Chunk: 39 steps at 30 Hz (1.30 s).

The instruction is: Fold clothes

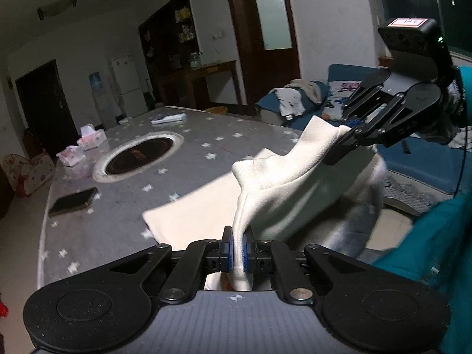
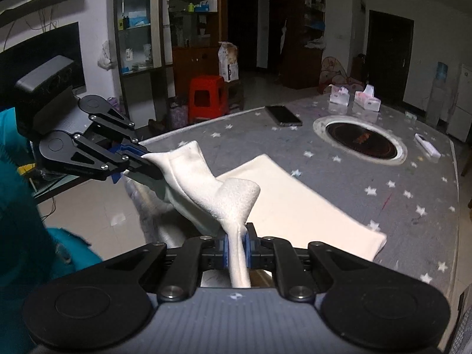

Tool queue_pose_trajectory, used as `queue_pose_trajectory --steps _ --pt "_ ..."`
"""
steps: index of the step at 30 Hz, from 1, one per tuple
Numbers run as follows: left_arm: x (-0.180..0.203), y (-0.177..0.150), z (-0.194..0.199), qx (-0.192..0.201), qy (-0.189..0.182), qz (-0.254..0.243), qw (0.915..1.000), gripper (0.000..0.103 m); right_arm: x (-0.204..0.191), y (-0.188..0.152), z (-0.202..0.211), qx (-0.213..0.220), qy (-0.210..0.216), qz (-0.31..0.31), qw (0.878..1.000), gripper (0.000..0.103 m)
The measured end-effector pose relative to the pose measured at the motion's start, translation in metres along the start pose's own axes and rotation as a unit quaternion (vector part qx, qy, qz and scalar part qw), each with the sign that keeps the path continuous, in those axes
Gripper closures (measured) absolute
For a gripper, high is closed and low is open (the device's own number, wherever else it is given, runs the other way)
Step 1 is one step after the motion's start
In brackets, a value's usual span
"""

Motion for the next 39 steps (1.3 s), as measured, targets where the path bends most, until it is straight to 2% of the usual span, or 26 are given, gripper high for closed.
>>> queue_pose_trajectory --steps 8,11,19,21,22,23,26,29,30,33,36,39 --pt "-0.042 0.016 -0.072 -0.006 0.014 -0.003 0.9999 0.097 0.058 0.017 -0.044 -0.007 -0.036 -0.009 0.999 0.095" --pt "-0.059 0.012 -0.103 -0.014 0.017 0.0 0.9998 0.097 0.087 0.017 -0.069 -0.019 -0.054 -0.019 0.998 0.095" --pt "-0.09 -0.018 -0.188 -0.06 0.045 0.027 0.9968 0.096 0.145 -0.019 -0.137 -0.04 -0.118 -0.083 0.989 0.092" --pt "-0.093 -0.025 -0.199 -0.066 0.056 0.038 0.9956 0.095 0.154 -0.032 -0.147 -0.039 -0.14 -0.107 0.984 0.09" --pt "-0.095 -0.027 -0.202 -0.065 0.06 0.042 0.9951 0.093 0.157 -0.037 -0.15 -0.034 -0.149 -0.12 0.981 0.082" --pt "-0.097 -0.027 -0.204 -0.063 0.064 0.045 0.9949 0.092 0.16 -0.04 -0.15 -0.026 -0.158 -0.132 0.978 0.081" --pt "-0.103 -0.025 -0.208 -0.062 0.071 0.05 0.9943 0.091 0.163 -0.039 -0.147 -0.012 -0.179 -0.139 0.974 0.074" --pt "-0.108 -0.023 -0.214 -0.062 0.079 0.049 0.9937 0.09 0.165 -0.03 -0.142 0.002 -0.197 -0.144 0.97 0.074" --pt "-0.111 -0.022 -0.217 -0.063 0.085 0.054 0.9929 0.085 0.164 -0.026 -0.14 0.008 -0.201 -0.144 0.969 0.074" --pt "-0.119 -0.022 -0.219 -0.06 0.101 0.07 0.9906 0.08 0.152 -0.011 -0.14 0.02 -0.186 -0.134 0.973 0.074" --pt "-0.129 -0.02 -0.217 -0.054 0.118 0.089 0.9875 0.08 0.14 -0.004 -0.153 0.012 -0.147 -0.136 0.98 0.075" --pt "-0.137 -0.015 -0.208 -0.042 0.133 0.101 0.9851 0.081 0.135 -0.003 -0.172 -0.002 -0.133 -0.134 0.982 0.075"
Point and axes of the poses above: each gripper's, at about its wrist camera, not at the fingertips, and z roughly against the way its jaws point, x to its right, y to its top, the point moved 4 cm from there along -z, roughly the way its jaws point, and after that the axes turned 13 degrees about x, right-handed, at the moved point
